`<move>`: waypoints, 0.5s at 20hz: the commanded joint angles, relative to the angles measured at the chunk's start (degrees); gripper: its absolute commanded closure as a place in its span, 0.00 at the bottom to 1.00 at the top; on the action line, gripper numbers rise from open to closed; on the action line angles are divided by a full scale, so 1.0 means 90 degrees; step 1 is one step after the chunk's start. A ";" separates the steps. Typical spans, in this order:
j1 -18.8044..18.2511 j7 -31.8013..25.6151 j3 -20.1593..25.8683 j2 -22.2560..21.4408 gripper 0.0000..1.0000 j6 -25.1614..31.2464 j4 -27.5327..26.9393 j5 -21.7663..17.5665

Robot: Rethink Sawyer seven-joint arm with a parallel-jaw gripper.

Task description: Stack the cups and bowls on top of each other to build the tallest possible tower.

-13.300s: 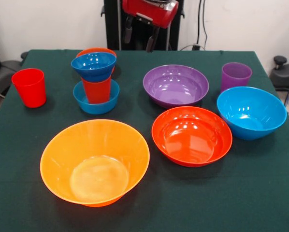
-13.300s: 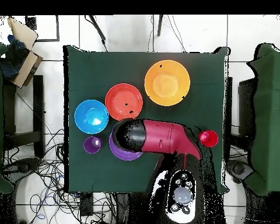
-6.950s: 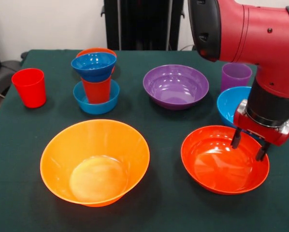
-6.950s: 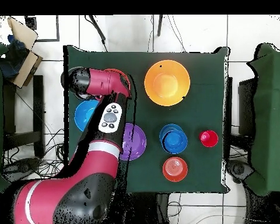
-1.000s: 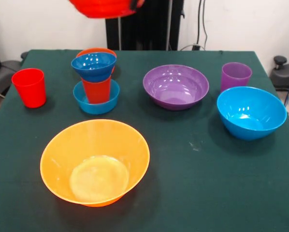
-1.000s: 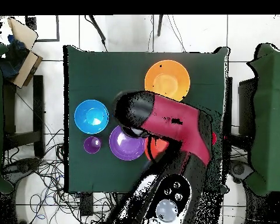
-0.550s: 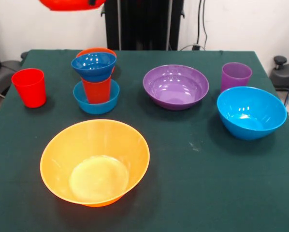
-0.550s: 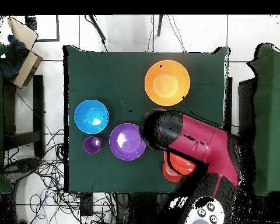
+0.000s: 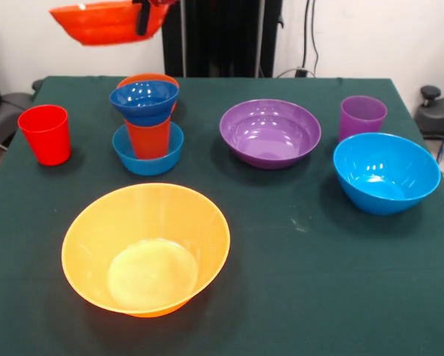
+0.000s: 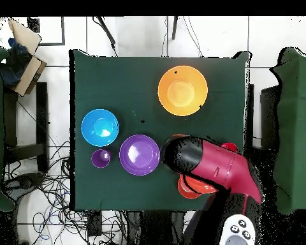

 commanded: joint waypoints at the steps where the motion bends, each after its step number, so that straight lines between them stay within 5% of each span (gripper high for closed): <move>1: -0.0091 -0.0959 0.1190 0.0125 1.00 -0.0340 0.0544 -0.0505; 10: -0.0157 -0.0688 0.1360 0.0045 1.00 -0.0475 0.0714 -0.0707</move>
